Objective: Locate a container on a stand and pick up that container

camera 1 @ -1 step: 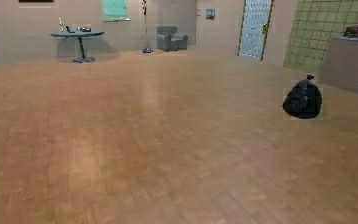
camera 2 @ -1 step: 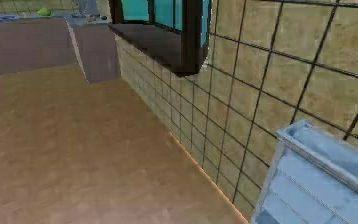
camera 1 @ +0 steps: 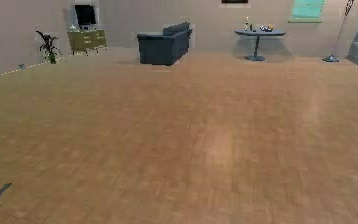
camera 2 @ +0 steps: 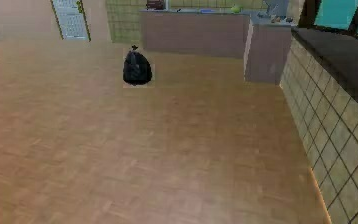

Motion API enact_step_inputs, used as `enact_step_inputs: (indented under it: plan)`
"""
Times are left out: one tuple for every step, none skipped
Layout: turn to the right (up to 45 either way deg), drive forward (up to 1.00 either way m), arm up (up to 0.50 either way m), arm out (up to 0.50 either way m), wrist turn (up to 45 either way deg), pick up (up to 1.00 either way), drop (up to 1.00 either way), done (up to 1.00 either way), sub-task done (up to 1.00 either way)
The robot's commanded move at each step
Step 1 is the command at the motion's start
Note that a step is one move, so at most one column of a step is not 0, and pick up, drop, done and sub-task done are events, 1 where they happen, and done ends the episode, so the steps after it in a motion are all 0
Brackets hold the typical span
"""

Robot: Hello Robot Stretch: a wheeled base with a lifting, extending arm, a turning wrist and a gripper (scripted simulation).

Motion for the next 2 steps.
enact_step_inputs:
  plan:
    - [-21.0, 0.0, 0.0, 0.0, 0.0, 0.0, 0.0, 0.0, 0.0]
    - [0.0, 1.0, 0.0, 0.0, 0.0, 0.0, 0.0, 0.0, 0.0]
